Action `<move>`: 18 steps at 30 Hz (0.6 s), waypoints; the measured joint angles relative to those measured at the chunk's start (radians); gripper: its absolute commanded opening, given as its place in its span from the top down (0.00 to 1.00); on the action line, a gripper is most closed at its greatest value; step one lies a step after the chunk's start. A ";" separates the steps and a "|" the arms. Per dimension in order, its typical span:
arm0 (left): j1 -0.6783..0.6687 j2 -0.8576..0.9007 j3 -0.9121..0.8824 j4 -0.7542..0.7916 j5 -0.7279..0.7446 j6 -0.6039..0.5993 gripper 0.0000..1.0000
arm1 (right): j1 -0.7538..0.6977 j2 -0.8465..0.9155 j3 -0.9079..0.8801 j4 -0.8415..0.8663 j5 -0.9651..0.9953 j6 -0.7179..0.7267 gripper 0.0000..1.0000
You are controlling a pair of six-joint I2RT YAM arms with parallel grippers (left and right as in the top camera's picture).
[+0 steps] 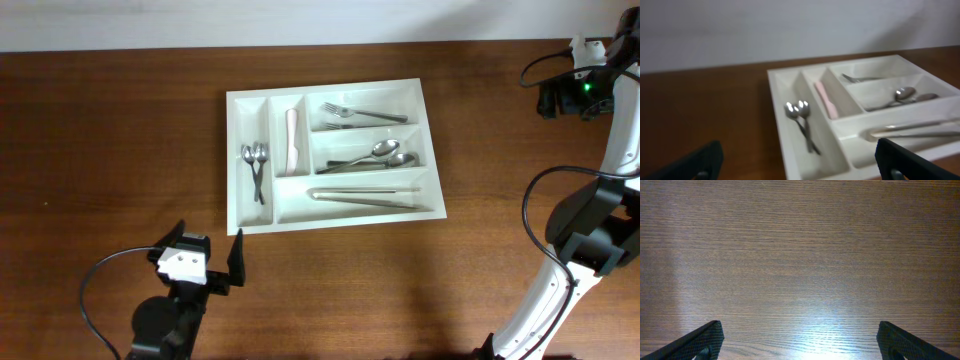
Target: Pack container
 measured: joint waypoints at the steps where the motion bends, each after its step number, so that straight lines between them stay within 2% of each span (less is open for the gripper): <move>1: 0.013 -0.011 0.000 0.000 0.005 0.021 0.01 | 0.000 0.000 0.000 0.000 0.000 0.000 0.01; 10: 0.115 -0.120 -0.053 0.016 0.045 0.119 0.01 | 0.000 0.000 0.000 0.000 0.000 0.000 0.01; 18: 0.117 -0.159 -0.147 0.156 0.056 0.130 0.01 | 0.000 0.000 0.000 0.000 0.000 0.000 0.01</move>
